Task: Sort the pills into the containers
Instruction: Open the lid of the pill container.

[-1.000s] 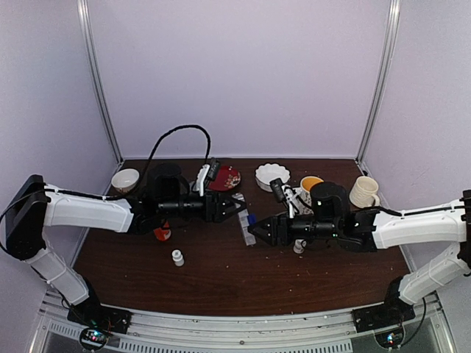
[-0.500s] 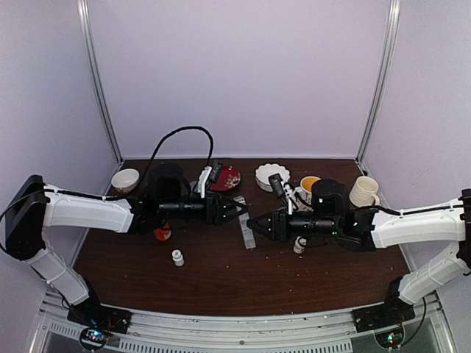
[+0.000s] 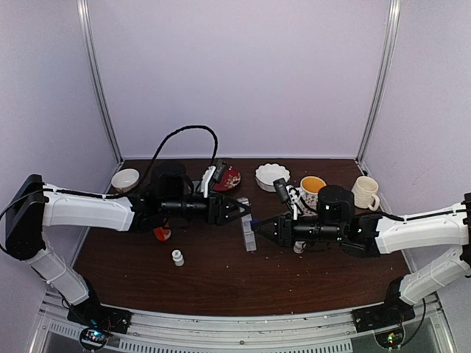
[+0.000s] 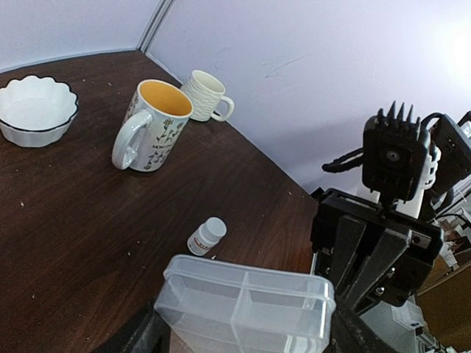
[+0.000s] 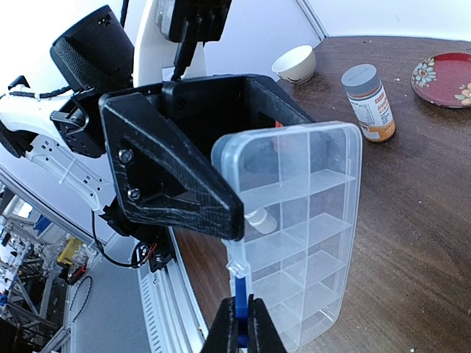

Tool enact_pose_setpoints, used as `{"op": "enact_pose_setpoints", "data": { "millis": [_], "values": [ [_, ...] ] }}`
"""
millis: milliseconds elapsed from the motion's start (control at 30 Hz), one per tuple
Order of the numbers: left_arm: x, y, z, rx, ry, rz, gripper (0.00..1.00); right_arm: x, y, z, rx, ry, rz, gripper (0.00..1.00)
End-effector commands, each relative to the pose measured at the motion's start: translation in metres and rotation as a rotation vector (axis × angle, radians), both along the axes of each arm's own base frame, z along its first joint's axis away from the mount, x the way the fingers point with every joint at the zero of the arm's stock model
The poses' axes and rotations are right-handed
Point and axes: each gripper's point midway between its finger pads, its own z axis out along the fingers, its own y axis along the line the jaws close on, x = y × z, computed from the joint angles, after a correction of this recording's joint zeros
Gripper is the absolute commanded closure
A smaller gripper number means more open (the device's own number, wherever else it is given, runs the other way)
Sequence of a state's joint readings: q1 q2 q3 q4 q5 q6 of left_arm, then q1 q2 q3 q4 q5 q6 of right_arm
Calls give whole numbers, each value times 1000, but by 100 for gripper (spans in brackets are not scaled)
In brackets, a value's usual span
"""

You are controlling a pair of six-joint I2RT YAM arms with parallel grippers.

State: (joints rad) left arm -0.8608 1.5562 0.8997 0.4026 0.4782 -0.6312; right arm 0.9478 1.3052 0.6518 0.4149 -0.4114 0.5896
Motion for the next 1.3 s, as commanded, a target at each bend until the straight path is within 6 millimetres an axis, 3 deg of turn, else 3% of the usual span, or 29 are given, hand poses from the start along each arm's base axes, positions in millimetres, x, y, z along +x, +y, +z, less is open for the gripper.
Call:
{"op": "enact_pose_setpoints", "data": {
  "millis": [0,67,167,267,367,567,767,900,1033,1267],
  "values": [
    [-2,-4,8,-31,-11,-9,67,-4,-7,13,54,-16,-16,100],
    [0,-3,5,-30,-1,4,57,-1,-10,8,26,-11,-41,100],
    [6,1,-4,10,9,46,30,4,-15,-3,-35,1,-72,100],
    [15,17,-13,77,-10,135,12,10,-18,-14,-102,13,-105,100],
    [25,34,-23,158,-40,225,3,21,-20,-29,-191,30,-146,100],
    [39,51,-43,270,-47,323,2,30,-11,-47,-267,79,-135,100],
    [40,39,-63,311,6,280,6,33,-6,-59,-281,173,-145,100],
    [46,31,-88,389,64,271,9,31,-6,-69,-283,258,-150,100],
    [48,30,-112,484,116,258,17,30,-7,-81,-297,307,-155,100],
    [54,36,-140,611,159,264,40,35,-8,-98,-219,425,-146,100]
  ]
}}
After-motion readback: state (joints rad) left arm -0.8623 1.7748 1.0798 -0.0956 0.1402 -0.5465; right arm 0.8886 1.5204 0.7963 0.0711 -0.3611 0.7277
